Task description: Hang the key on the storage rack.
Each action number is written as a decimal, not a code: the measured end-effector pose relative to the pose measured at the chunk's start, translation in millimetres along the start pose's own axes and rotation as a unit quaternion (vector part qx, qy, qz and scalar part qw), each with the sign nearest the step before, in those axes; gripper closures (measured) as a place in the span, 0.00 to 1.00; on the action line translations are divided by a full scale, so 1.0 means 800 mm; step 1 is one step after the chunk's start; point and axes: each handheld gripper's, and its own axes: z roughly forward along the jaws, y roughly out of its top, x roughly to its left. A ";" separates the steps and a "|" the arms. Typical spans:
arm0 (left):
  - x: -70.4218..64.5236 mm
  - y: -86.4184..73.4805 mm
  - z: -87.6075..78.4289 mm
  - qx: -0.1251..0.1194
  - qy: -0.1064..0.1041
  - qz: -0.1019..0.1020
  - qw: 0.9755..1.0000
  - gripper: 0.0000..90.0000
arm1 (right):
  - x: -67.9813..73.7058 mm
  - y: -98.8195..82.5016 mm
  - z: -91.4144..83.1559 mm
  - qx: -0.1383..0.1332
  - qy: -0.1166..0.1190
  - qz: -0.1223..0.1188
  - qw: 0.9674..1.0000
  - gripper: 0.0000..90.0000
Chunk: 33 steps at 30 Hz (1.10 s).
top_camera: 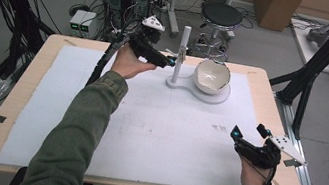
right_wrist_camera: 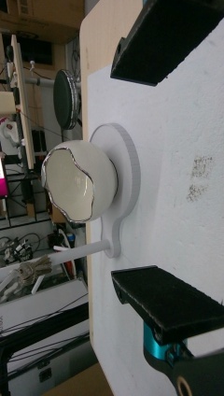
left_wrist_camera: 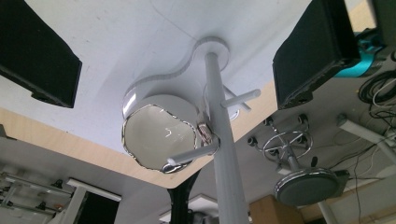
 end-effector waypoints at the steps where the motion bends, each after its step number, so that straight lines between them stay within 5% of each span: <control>1: -0.001 -0.001 -0.003 -0.002 0.000 0.002 1.000 0.02 | 0.000 0.000 0.000 0.000 0.000 0.000 1.000 0.04; 33: 0.005 -0.082 -0.068 -0.013 0.038 -0.021 0.999 0.02 | 0.004 0.001 0.009 0.005 0.009 -0.005 1.000 0.04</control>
